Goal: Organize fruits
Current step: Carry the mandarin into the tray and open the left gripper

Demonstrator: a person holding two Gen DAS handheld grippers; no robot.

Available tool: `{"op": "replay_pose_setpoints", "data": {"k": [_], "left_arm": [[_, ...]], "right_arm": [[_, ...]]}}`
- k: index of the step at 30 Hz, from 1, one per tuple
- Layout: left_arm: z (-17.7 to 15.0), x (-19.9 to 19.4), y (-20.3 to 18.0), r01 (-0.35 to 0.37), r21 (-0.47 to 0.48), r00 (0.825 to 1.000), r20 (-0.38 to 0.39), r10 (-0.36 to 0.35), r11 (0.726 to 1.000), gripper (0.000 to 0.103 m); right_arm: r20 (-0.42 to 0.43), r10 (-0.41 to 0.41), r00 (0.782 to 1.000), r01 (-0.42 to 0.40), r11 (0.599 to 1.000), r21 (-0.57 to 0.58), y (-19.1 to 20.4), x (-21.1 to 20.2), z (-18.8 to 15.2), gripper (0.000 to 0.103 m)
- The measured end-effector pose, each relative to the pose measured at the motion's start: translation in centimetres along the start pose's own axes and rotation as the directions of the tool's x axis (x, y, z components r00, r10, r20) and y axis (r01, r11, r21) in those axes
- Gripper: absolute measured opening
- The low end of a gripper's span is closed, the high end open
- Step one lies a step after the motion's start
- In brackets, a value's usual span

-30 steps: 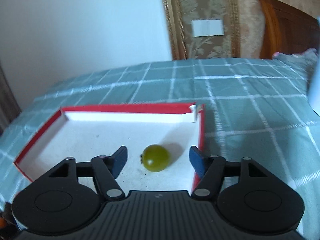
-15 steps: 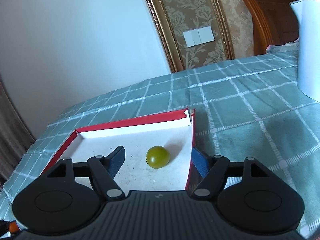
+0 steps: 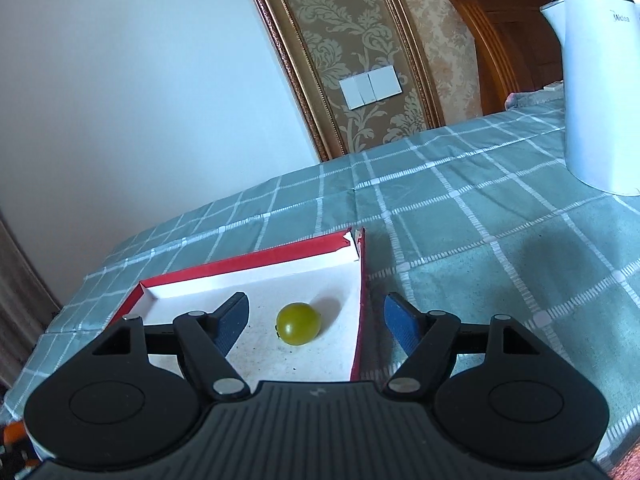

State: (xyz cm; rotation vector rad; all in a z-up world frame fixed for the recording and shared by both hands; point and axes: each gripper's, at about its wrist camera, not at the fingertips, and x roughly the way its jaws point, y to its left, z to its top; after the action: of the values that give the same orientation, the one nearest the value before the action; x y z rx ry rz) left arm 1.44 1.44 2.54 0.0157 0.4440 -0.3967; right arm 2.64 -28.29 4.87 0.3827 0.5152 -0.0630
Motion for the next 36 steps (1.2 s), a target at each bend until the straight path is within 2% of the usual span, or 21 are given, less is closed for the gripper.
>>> {"op": "replay_pose_setpoints", "data": {"k": [4,8,18,24,29,32,36], "left_arm": [[2.3,2.3,-0.3,0.015,-0.002,1.000,0.014,-0.015,1.000,0.038],[4.0,5.4,-0.5,-0.026,0.007,1.000,0.015,0.025,1.000,0.038],[5.3,13.2,0.8,-0.069,-0.046,0.992,-0.110,0.064,0.997,0.038],[5.0,15.9,1.4,-0.109,-0.040,0.979,-0.179,0.100,0.993,0.038],[4.7,17.4,1.6,-0.119,-0.048,0.965,-0.239,0.104,0.992,0.038],[4.5,18.0,1.9,-0.105,-0.067,0.958,-0.276,0.083,0.992,0.038],[4.5,18.1,1.9,-0.110,-0.066,0.955,-0.283,0.088,0.992,0.038]], "right_arm": [[-0.012,-0.022,1.000,0.022,1.000,-0.015,0.3,0.5,-0.4,0.079],[-0.027,-0.042,0.999,0.040,0.998,-0.048,0.9,1.0,-0.9,0.079],[-0.018,-0.067,0.998,0.064,0.987,-0.144,2.5,1.0,-1.6,0.079],[-0.036,-0.058,0.998,0.052,0.986,-0.159,2.9,1.2,-1.9,0.079],[-0.042,-0.054,0.998,0.046,0.984,-0.169,3.2,1.1,-2.0,0.079],[-0.047,-0.056,0.997,0.047,0.984,-0.175,3.2,1.2,-2.1,0.079],[-0.051,-0.061,0.997,0.051,0.983,-0.178,3.3,1.4,-2.1,0.079]]}}
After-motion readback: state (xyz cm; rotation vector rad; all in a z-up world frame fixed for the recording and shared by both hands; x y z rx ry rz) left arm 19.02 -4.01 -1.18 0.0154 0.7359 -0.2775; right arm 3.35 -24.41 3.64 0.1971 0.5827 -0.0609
